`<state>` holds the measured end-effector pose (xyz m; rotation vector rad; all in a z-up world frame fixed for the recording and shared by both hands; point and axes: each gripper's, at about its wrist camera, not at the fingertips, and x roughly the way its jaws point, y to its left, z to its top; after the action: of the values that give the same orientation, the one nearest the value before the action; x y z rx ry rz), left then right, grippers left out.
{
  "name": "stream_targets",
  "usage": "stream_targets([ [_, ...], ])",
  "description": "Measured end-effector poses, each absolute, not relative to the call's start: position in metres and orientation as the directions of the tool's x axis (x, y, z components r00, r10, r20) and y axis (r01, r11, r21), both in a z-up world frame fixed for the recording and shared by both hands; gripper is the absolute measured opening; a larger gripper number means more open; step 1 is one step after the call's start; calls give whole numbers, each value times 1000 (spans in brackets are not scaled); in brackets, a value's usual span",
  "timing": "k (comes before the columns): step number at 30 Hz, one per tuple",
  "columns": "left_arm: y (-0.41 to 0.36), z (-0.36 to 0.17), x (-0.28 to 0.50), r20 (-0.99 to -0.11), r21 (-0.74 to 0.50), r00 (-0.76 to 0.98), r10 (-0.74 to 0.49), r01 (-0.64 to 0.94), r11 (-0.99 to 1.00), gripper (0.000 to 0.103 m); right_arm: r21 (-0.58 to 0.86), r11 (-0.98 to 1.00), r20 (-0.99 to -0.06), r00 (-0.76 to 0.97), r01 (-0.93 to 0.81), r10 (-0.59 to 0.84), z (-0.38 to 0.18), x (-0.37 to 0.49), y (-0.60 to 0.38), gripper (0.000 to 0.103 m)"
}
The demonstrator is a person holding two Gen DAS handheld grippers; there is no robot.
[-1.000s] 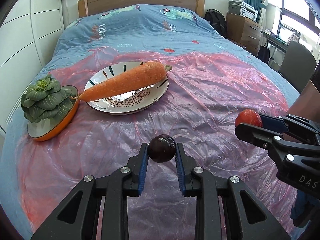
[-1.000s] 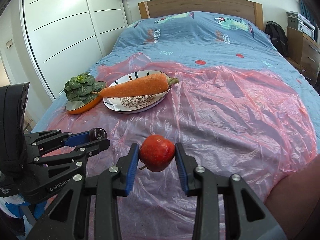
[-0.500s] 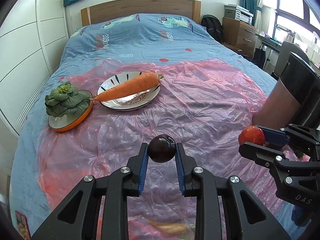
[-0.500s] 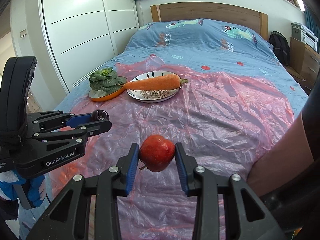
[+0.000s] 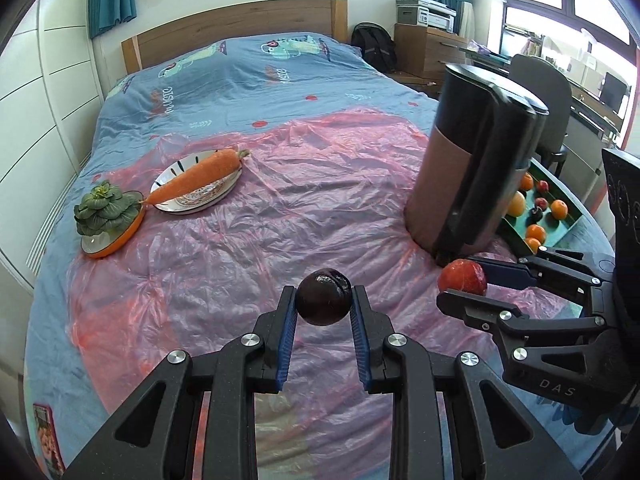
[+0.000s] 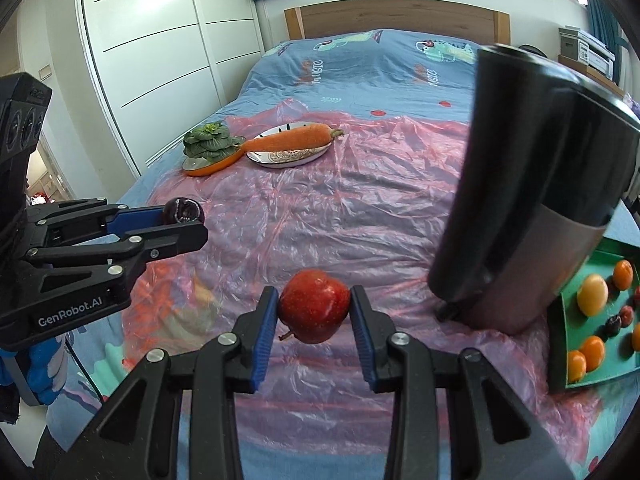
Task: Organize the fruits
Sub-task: 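Carry the dark plum and red plum over the green tray with both tools, then open the left tool to drop the dark plum while the right tool releases the red plum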
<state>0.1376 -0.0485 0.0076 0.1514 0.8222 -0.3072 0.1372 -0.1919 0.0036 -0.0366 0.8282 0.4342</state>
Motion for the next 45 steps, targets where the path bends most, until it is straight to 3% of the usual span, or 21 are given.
stream_targets([
  [20, -233, -2, 98, -789, -1, 501, -357, 579, 815, 23, 141, 988, -723, 675, -67, 148, -7, 91, -394, 8],
  [34, -370, -19, 171, -802, -18, 445, -398, 649, 761, 22, 111, 991, -714, 699, 80, 24, -25, 143, -512, 8],
  [45, -421, -70, 223, -847, -85, 366, -385, 622, 778, 22, 78, 991, -748, 663, 106, -13, -59, 183, -555, 8],
])
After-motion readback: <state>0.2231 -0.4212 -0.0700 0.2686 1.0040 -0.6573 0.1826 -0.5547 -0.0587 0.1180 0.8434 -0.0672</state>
